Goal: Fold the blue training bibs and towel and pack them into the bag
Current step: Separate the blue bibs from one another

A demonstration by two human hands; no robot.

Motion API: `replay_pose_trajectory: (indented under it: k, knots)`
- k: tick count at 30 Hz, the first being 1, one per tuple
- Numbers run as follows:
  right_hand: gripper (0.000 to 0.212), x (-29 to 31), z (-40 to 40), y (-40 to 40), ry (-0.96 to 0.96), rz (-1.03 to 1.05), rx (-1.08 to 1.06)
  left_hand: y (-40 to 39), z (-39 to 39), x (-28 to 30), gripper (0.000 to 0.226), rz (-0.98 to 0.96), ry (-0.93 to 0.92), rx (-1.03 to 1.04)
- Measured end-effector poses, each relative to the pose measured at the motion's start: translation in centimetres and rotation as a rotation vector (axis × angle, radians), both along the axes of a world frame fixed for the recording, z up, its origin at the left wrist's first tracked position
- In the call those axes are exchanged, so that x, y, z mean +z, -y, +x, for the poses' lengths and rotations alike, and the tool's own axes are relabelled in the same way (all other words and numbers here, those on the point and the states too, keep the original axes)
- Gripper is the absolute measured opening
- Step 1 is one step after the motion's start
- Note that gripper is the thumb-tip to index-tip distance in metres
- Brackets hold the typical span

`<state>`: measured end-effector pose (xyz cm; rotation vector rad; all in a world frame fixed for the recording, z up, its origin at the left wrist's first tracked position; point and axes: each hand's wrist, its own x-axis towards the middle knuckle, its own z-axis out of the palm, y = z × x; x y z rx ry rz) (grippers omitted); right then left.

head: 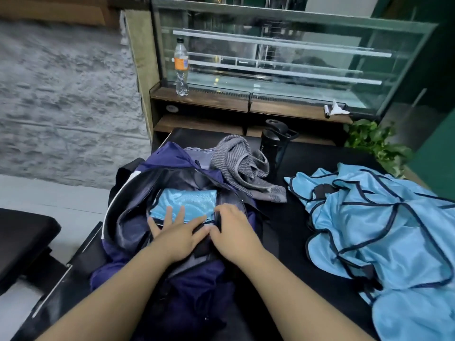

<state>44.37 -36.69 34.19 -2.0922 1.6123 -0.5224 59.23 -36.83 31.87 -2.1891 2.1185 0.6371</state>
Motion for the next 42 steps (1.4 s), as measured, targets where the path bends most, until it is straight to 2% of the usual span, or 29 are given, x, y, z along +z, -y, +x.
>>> replay_pose_trajectory:
  k: [3,6,8,10,13,15,18,20,23,25,28,30,32,34,36,38,39,42]
  knots:
    - [0.035,0.9,-3.3,-2.0,0.113,-0.136,0.024,-2.3,-4.0,1.5,0.050,-0.248,-0.240,0.079]
    - [0.036,1.0,-7.0,-4.1,0.178,-0.180,-0.023,-5.1,-7.8,2.1,0.053,-0.484,-0.445,0.085]
    - [0.038,0.8,-9.5,-5.5,0.181,-0.226,-0.069,-7.0,-9.6,1.7,0.068,-0.552,-0.520,0.025]
    - [0.039,0.3,-12.1,-6.7,0.190,-0.269,-0.142,-8.6,-11.0,0.5,0.068,-0.574,-0.531,-0.089]
    - [0.039,-0.5,-16.4,-8.2,0.170,-0.385,-0.317,-10.3,-12.6,-2.0,0.050,-0.578,-0.432,-0.316]
    - [0.040,-1.1,-19.6,-9.1,0.099,-0.493,-0.463,-10.9,-13.3,-3.7,0.055,-0.543,-0.334,-0.408]
    - [0.048,-1.9,-24.7,-10.4,-0.074,-0.520,-0.647,-11.1,-13.5,-5.3,0.062,-0.502,-0.226,-0.487]
    - [0.052,-2.2,-27.6,-11.2,-0.163,-0.437,-0.727,-10.9,-13.1,-6.0,0.057,-0.581,-0.185,-0.487]
    - [0.061,-3.1,-30.9,-12.2,-0.288,-0.149,-0.765,-10.5,-12.6,-5.6,0.033,-0.710,-0.139,-0.486]
    - [0.066,-4.0,-32.3,-12.5,-0.276,-0.018,-0.731,-10.0,-12.2,-4.6,0.019,-0.708,-0.038,-0.490]
    - [0.069,-4.8,-33.1,-13.1,-0.205,0.000,-0.678,-9.3,-11.9,-3.5,0.003,-0.693,0.159,-0.487]
    - [0.078,-5.2,-33.1,-13.4,-0.166,0.026,-0.646,-9.3,-12.4,-2.9,0.017,-0.646,0.249,-0.440]
    - [0.092,-5.7,-33.0,-13.6,-0.194,0.097,-0.598,-9.4,-13.2,-2.7,0.002,-0.625,0.270,-0.387]
    - [0.096,-6.2,-33.1,-13.4,-0.264,0.154,-0.560,-9.2,-14.2,-3.5,0.029,-0.563,0.178,-0.395]
    - [0.095,-6.4,-33.3,-12.9,-0.300,0.177,-0.547,-9.1,-15.7,-4.2,0.038,-0.511,-0.015,-0.437]
    - [0.093,-6.4,-33.5,-12.1,-0.291,0.191,-0.538,-9.2,-17.4,-4.5,0.055,-0.335,-0.161,-0.442]
    - [0.092,-6.3,-33.7,-11.7,-0.282,0.208,-0.525,-9.4,-18.1,-4.7,0.068,-0.241,-0.187,-0.440]
    - [0.086,-5.7,-34.8,-10.6,-0.227,0.251,-0.498,-9.7,-19.6,-6.0,0.090,-0.161,-0.103,-0.445]
